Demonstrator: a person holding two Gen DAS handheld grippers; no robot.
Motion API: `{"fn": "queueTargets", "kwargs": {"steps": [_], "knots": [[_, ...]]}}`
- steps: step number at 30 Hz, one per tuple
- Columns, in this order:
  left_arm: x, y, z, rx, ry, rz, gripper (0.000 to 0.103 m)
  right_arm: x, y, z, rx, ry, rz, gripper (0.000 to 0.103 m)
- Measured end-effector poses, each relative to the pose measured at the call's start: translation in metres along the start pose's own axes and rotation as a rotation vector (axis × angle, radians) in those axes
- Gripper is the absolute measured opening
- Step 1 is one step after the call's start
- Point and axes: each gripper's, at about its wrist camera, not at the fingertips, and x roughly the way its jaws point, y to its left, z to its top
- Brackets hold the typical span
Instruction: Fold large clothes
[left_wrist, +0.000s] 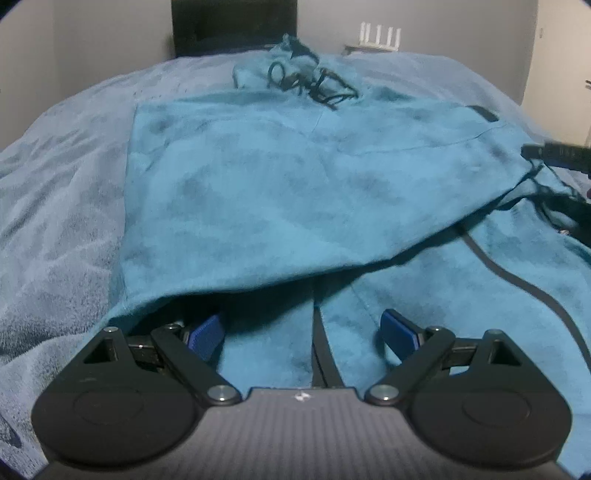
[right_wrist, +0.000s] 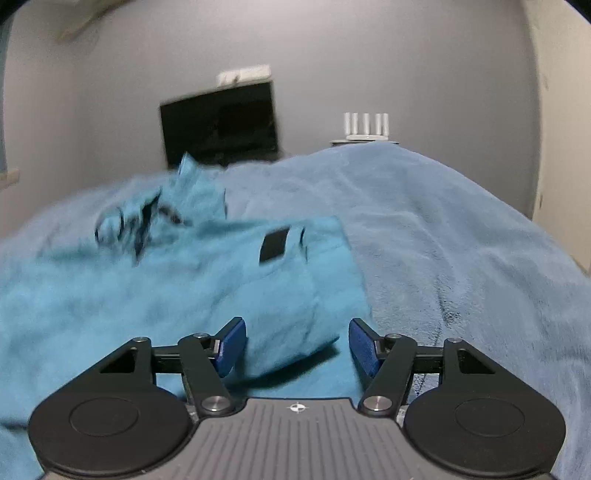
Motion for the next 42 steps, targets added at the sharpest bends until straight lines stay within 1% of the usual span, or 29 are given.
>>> {"fn": "queueTargets", "kwargs": {"steps": [2,3,5,6,8,9,10,11,12,13,14,15,17,18,19,21,23,26,30,33,34,36,37,39,42], "knots": [[0.004,0.001,0.000,-0.012,0.016,0.010,0.091,0.008,0.002,-0.006,-0.045,0.037,-0.069,0.064],[0.005,0.002,0.000,-0.015,0.020,0.012,0.091,0.010,-0.002,-0.008,-0.047,0.044,-0.100,0.066],[0.007,0.002,0.000,-0.012,0.025,0.014,0.091,0.013,-0.005,-0.007,-0.023,0.047,-0.114,0.066],[0.007,0.002,0.000,-0.009,0.027,0.015,0.091,0.012,-0.003,-0.005,-0.027,0.039,-0.123,0.066],[0.008,0.002,0.000,-0.005,0.029,0.017,0.091,0.001,0.005,-0.005,-0.044,-0.035,-0.155,0.066],[0.008,0.002,0.000,-0.005,0.030,0.017,0.091,-0.005,0.009,-0.005,-0.054,-0.085,-0.139,0.068],[0.009,0.002,0.000,-0.005,0.030,0.017,0.091,-0.008,0.012,-0.004,-0.060,-0.115,-0.106,0.073],[0.009,0.002,0.000,-0.004,0.030,0.018,0.091,-0.011,0.015,-0.003,-0.068,-0.128,-0.072,0.075],[0.009,0.002,0.000,-0.003,0.031,0.019,0.091,-0.011,0.017,-0.003,-0.079,-0.127,-0.044,0.080],[0.009,0.002,0.000,-0.002,0.032,0.019,0.092,-0.010,0.020,-0.004,-0.093,-0.114,-0.023,0.083],[0.009,0.002,0.000,0.000,0.032,0.019,0.092,-0.007,0.024,-0.006,-0.114,-0.092,-0.004,0.084],[0.009,0.001,0.000,0.000,0.033,0.020,0.092,-0.002,0.026,-0.008,-0.139,-0.064,-0.003,0.084],[0.009,0.002,0.000,0.003,0.034,0.021,0.092,0.011,0.027,-0.013,-0.173,0.018,-0.062,0.086],[0.009,0.001,0.000,0.004,0.035,0.021,0.092,0.017,0.026,-0.016,-0.169,0.050,-0.082,0.089],[0.009,0.000,0.001,0.006,0.036,0.023,0.092,0.020,0.023,-0.017,-0.145,0.058,-0.084,0.093],[0.009,0.000,0.001,0.009,0.037,0.025,0.092,0.018,0.015,-0.013,-0.106,0.071,-0.087,0.093],[0.008,0.000,0.000,0.013,0.037,0.028,0.092,0.013,0.014,-0.005,-0.106,0.086,-0.091,0.091],[0.005,-0.003,-0.001,0.026,0.039,0.040,0.092,-0.010,0.013,0.004,-0.111,0.088,-0.081,0.091],[-0.004,-0.008,-0.003,0.067,0.044,0.068,0.092,-0.062,0.003,0.011,-0.131,0.076,-0.056,0.092],[-0.020,-0.012,-0.004,0.084,0.052,0.034,0.092,-0.100,-0.009,0.018,-0.145,0.074,-0.037,0.093],[-0.030,-0.013,-0.003,0.092,0.037,0.017,0.092,-0.113,-0.013,0.020,-0.149,0.070,-0.032,0.095],[-0.060,-0.015,0.001,0.097,-0.028,-0.015,0.092,-0.135,-0.020,0.024,-0.164,0.071,-0.021,0.096],[-0.074,-0.014,0.003,0.093,-0.046,-0.039,0.092,-0.148,-0.024,0.024,-0.173,0.066,-0.016,0.097],[-0.103,-0.013,0.006,0.093,-0.060,-0.089,0.092,-0.172,-0.032,0.023,-0.187,0.057,-0.013,0.098],[-0.144,-0.013,0.000,0.114,-0.058,-0.101,0.092,-0.201,-0.044,0.021,-0.191,0.078,0.004,0.098]]}}
